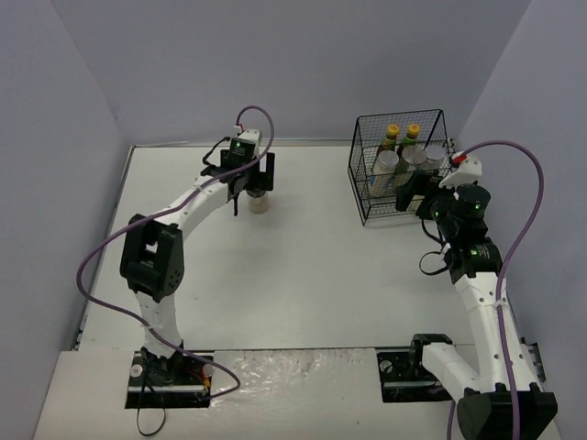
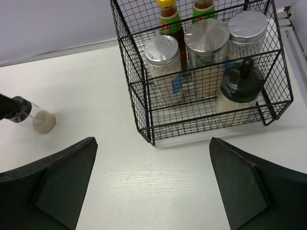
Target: Organize the condiment bottles
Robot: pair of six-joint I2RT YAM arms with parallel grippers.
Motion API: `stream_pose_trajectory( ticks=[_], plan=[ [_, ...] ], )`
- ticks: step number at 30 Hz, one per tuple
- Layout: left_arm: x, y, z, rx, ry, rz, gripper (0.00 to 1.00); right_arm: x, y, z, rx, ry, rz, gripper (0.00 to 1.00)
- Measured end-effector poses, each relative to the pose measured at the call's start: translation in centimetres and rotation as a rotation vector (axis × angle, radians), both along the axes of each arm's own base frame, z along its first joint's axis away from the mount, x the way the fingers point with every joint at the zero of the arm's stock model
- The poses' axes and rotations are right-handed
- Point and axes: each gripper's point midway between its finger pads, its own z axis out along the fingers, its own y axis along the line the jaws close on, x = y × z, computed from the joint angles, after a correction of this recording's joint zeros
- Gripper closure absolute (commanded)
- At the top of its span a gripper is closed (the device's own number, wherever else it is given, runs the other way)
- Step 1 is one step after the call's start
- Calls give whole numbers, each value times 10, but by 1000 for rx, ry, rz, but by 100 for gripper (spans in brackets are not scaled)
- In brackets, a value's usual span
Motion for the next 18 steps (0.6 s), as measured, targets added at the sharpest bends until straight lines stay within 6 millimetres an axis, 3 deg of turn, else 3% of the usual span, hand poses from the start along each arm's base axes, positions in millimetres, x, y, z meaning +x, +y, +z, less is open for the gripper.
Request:
stream_pose_trajectory(
  ticks=[3,6,9,14,18],
  plan=[
    [11,-3,-16,18,20,0,13,-1,5,-1,0,3,26,0],
    [12,-3,-35,44,57,-4,30,-2,7,-1,-2,1,41,0],
    [9,-2,-50,62,93,-11,52,-2,9,-1,-3,3,56,0],
    [5,-1,-53,67,107,-19,92,1,14,-7,1,20,83,0],
    [-17,-2,-53,65,124,-44,99,5,24,-15,0,42,122,0]
  ],
)
